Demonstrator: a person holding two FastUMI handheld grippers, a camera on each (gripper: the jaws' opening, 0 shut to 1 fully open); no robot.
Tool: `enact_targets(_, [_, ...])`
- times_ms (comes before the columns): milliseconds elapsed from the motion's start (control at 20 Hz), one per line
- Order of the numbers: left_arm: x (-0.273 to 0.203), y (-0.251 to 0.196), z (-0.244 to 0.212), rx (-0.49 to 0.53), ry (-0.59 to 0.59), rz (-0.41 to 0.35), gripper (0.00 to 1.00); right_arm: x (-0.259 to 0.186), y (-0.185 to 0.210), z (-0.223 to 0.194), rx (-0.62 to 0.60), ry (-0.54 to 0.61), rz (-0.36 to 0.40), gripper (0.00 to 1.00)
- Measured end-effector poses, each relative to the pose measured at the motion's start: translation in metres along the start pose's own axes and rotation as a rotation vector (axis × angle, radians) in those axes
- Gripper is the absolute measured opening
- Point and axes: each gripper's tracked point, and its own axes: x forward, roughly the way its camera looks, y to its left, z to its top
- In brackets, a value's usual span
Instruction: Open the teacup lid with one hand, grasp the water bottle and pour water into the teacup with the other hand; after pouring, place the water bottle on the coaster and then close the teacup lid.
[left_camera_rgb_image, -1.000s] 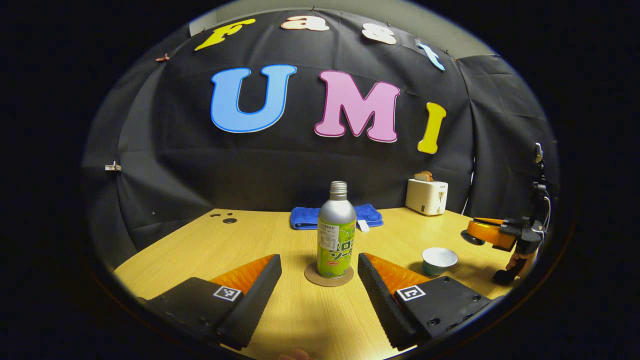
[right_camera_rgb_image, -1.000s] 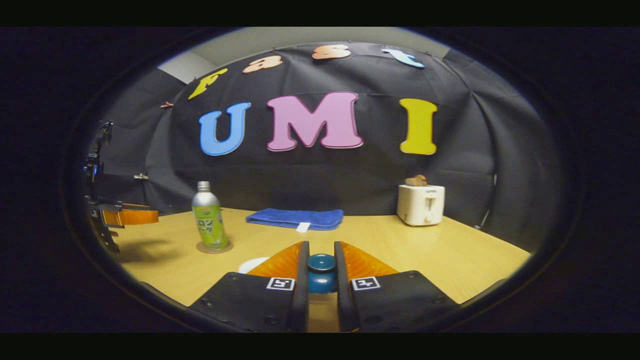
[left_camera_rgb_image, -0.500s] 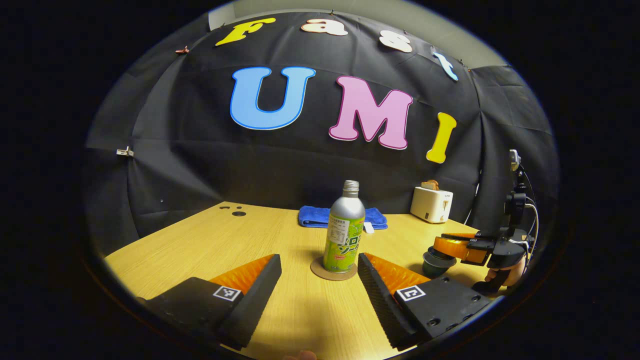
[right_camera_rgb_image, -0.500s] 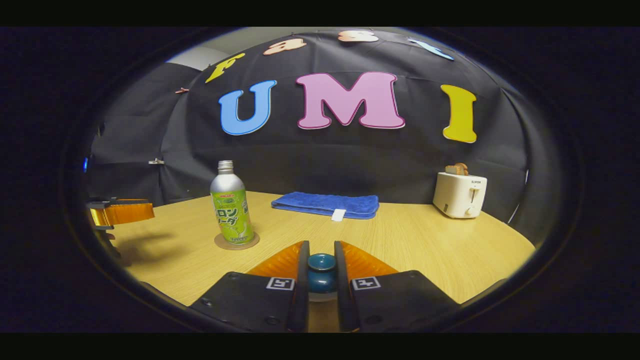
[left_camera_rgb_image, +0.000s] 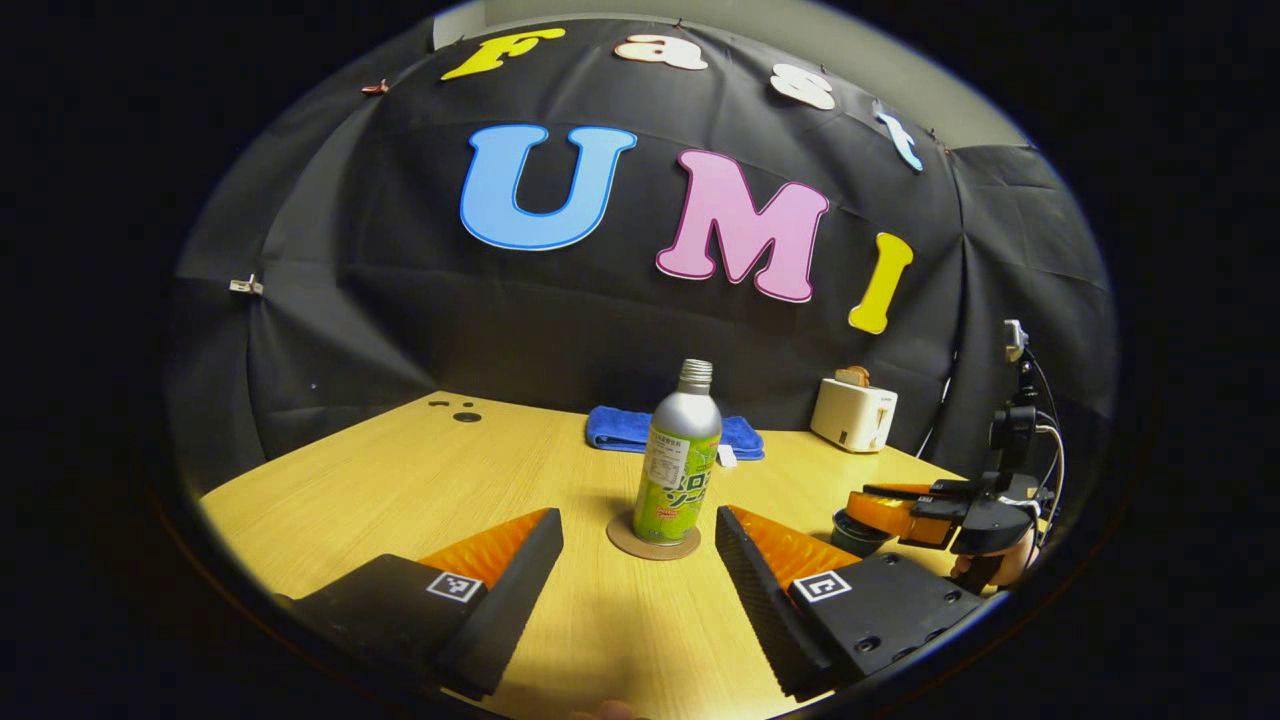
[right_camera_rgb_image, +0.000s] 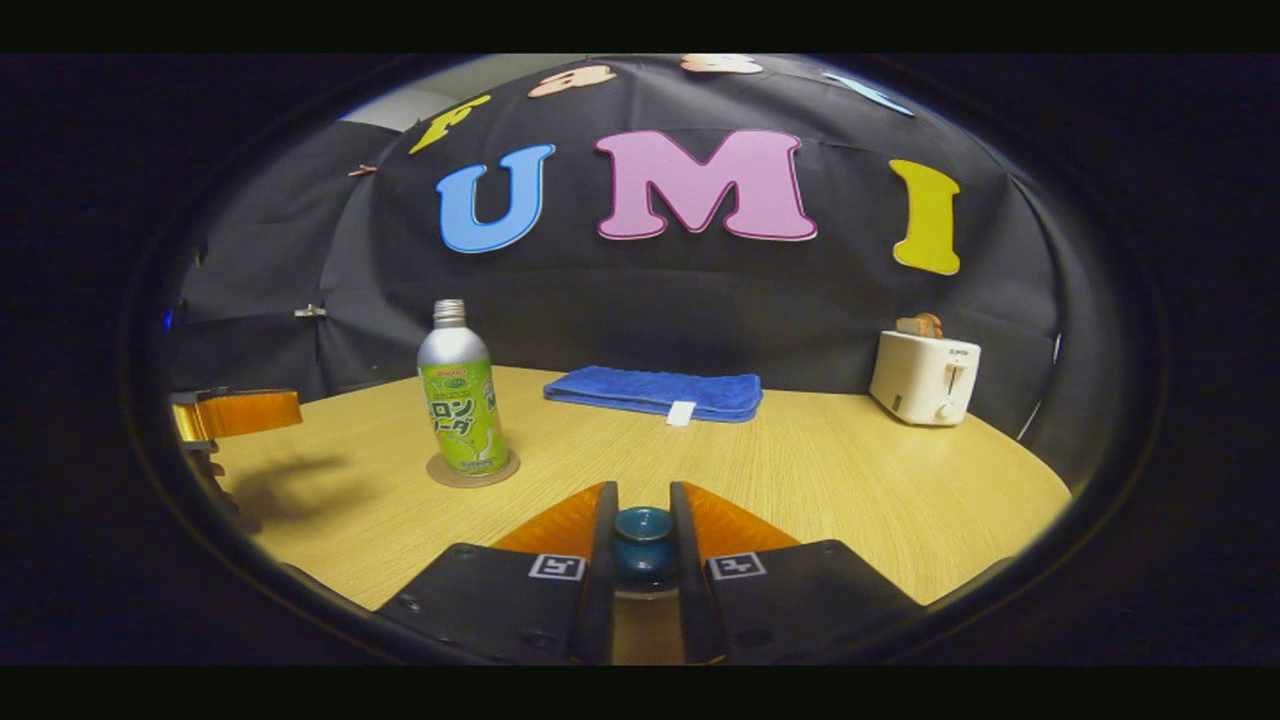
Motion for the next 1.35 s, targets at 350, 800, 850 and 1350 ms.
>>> enact_targets(350, [-0.005, 0.0, 0.003, 0.025, -0.018, 0.017, 0.97, -0.01, -0.001, 0.004, 0.002, -0.026, -0.011, 0.43])
enact_targets(800, [-0.007, -0.019, -0.002, 0.077, -0.094, 0.04, 0.97, -0.069, -0.003, 0.037, 0.003, -0.215, -0.066, 0.97])
enact_targets(850, [-0.007, -0.022, -0.002, 0.081, -0.106, 0.044, 0.97, -0.073, -0.004, 0.033, 0.009, -0.22, -0.072, 0.98])
enact_targets(1350, [0.006, -0.02, -0.011, 0.151, -0.093, 0.09, 0.96, -0.078, -0.009, 0.015, 0.056, -0.204, -0.093, 0.98])
